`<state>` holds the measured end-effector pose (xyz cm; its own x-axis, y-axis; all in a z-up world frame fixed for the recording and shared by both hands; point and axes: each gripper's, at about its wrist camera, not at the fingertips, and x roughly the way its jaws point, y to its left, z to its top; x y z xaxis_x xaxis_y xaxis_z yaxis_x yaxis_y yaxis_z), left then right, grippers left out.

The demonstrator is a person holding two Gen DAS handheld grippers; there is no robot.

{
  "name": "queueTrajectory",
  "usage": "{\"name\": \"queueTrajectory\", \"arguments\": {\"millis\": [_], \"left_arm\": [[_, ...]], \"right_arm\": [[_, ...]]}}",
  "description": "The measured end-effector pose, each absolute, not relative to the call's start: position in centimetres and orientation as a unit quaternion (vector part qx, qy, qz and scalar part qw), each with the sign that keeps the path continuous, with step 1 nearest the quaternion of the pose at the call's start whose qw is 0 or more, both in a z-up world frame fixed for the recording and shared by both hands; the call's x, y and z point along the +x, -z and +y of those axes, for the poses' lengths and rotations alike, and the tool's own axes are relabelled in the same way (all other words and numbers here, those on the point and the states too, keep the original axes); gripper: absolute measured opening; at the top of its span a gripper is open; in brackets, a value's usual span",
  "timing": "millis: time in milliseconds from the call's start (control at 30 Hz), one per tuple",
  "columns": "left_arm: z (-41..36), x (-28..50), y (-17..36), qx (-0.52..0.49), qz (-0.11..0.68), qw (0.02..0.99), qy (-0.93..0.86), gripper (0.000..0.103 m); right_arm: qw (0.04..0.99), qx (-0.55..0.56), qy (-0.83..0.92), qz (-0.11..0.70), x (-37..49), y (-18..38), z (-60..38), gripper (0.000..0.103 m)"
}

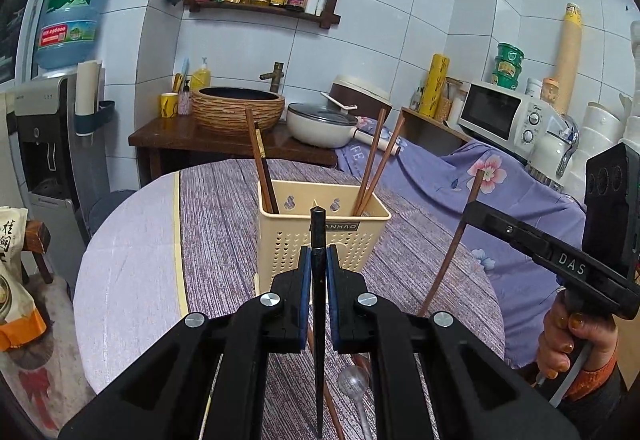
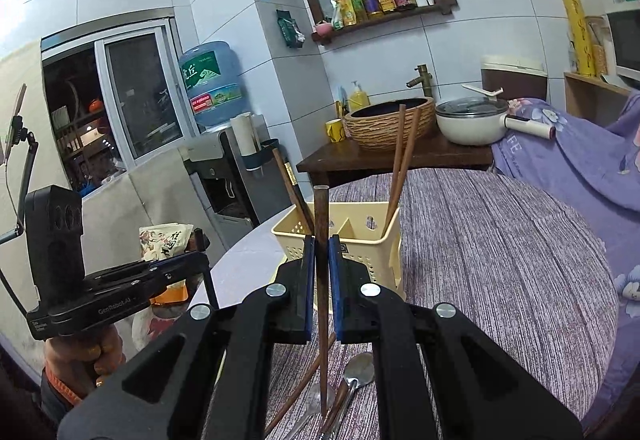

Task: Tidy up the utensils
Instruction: 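Lower both chopsticks into the beige holder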

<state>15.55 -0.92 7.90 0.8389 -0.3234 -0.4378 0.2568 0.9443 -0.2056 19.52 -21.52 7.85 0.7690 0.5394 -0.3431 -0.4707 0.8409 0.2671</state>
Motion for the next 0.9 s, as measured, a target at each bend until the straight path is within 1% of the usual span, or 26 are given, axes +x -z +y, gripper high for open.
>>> {"name": "queueTrajectory", "arguments": {"millis": [500,667,900], "left_arm": [[-1.7,16.4,-11.4,-0.042,0.208,0.965,0.151,0.007],[-1.7,17.3,-14.8,-0.042,0.187,0.968,0.163,0.007],[-1.7,18.4,-21.8,-0.037,0.124,0.981,0.143,0.007]], "right_arm": [[0.94,0.048,-0.283,0.184,20.5,-11.5,-19.9,0.008],[0.941,0.048,-0.288,0.172,21.6,-14.4,-19.7,0.008],[0.951,0.051,-0.279,0.123,23.1,-20.5,-19.7,0.008]]}}
